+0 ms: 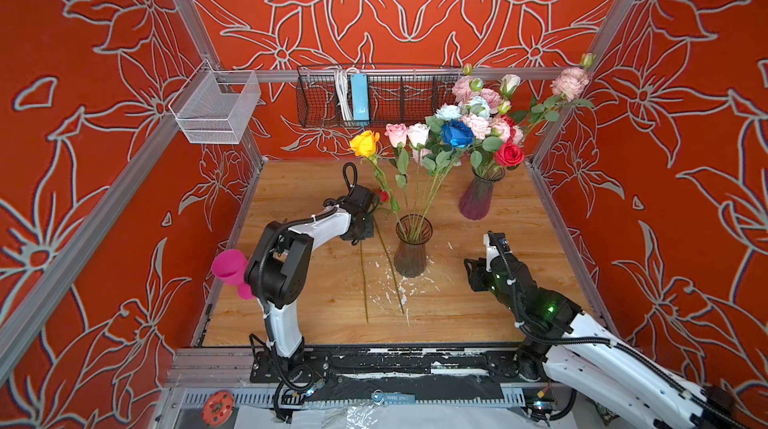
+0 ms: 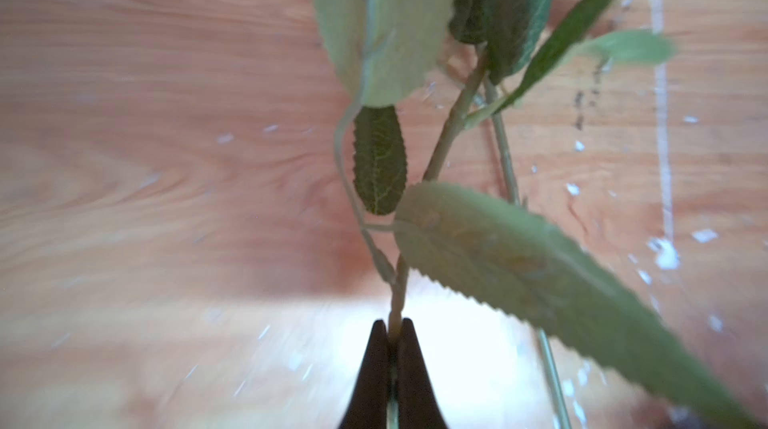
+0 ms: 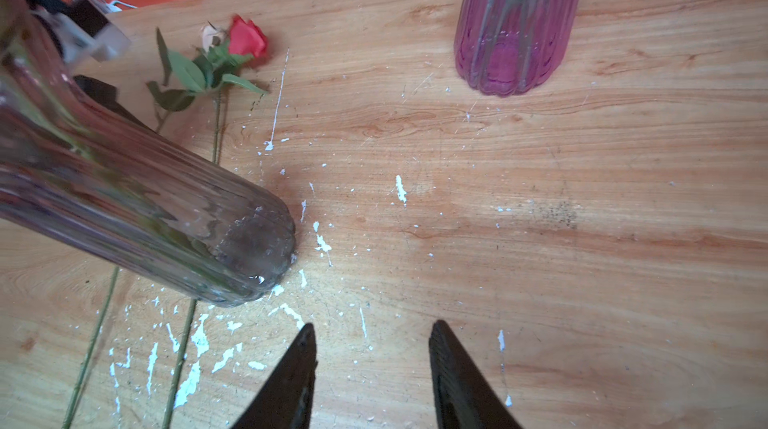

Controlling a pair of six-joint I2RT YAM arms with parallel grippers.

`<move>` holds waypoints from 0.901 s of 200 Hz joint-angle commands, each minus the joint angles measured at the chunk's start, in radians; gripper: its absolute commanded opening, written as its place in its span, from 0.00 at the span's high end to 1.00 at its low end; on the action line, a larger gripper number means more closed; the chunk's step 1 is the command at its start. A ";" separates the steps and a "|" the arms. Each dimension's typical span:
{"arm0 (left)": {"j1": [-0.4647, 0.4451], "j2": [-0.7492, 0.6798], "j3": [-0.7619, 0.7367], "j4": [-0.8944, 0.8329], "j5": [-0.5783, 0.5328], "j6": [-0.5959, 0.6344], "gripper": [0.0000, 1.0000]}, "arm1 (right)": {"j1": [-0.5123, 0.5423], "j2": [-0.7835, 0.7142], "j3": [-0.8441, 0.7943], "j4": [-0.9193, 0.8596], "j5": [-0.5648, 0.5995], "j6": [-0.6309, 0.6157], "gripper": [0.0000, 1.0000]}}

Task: Arrange the flowers into the vase
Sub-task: 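Close the left gripper on the red rose stem while the right gripper draws back, then lift the red rose high off the table with the left gripper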

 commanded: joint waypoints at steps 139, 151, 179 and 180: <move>0.000 -1.221 -0.611 0.279 -0.125 -0.136 1.00 | -0.007 -0.084 0.102 0.203 -0.340 -0.106 0.50; 0.000 -1.364 -0.665 0.364 -0.107 -0.117 1.00 | -0.007 -0.085 0.108 0.233 -0.382 -0.115 0.49; -0.001 -1.445 -0.570 0.350 -0.038 -0.081 1.00 | -0.007 -0.038 0.140 0.275 -0.467 -0.126 0.47; -0.001 -1.443 -0.564 0.348 -0.034 -0.080 1.00 | -0.007 -0.035 0.142 0.274 -0.469 -0.127 0.47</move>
